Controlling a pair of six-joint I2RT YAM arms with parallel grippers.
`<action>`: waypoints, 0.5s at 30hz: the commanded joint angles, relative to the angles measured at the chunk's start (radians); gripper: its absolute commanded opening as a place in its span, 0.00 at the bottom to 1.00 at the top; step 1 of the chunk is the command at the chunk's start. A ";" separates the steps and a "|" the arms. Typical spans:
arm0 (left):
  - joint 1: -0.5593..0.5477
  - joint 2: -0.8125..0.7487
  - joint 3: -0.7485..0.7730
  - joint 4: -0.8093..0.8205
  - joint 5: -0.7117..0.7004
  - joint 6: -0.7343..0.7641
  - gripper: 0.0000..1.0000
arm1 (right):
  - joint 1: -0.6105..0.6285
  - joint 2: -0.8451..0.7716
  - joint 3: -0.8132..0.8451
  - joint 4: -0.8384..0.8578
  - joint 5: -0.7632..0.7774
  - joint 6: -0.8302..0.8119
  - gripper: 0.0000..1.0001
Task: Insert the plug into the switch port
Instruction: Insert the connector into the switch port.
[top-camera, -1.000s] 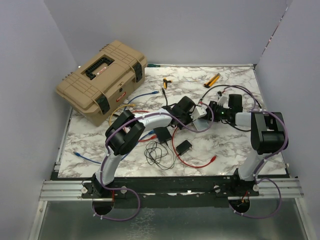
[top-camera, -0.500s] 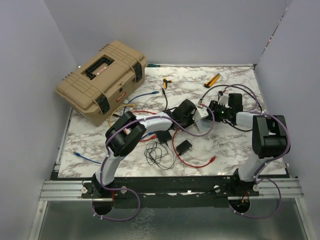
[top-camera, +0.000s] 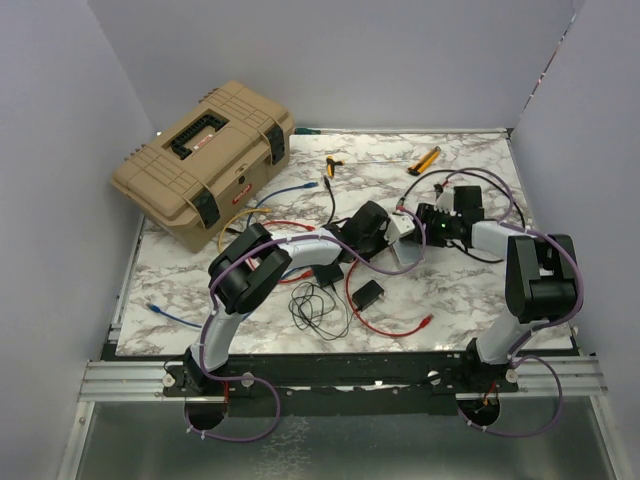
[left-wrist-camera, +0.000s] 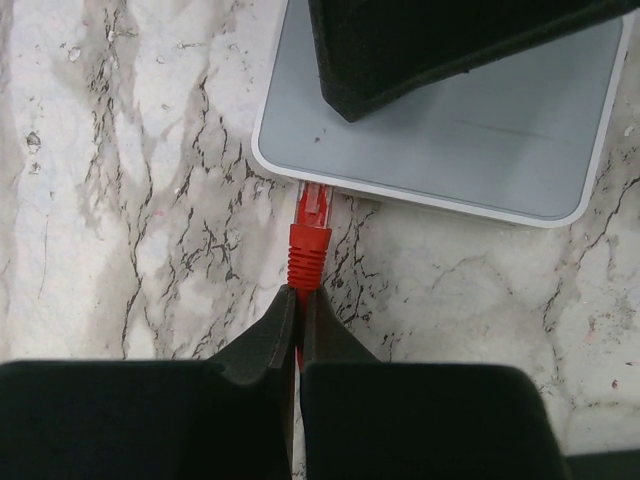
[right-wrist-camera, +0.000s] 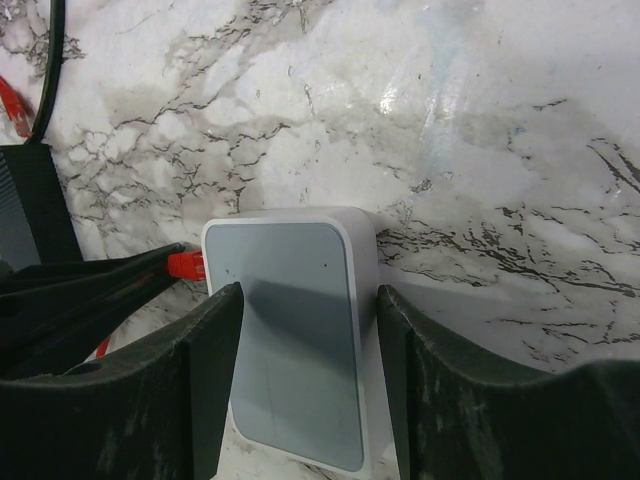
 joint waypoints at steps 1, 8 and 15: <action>-0.014 0.022 -0.024 -0.025 0.131 -0.016 0.00 | 0.029 0.016 0.035 -0.122 -0.078 -0.036 0.59; -0.014 0.038 -0.006 -0.057 0.150 0.001 0.00 | 0.060 0.103 0.073 -0.144 -0.179 -0.100 0.59; -0.015 0.050 0.048 -0.039 0.139 -0.010 0.00 | 0.111 0.147 0.094 -0.201 -0.294 -0.136 0.57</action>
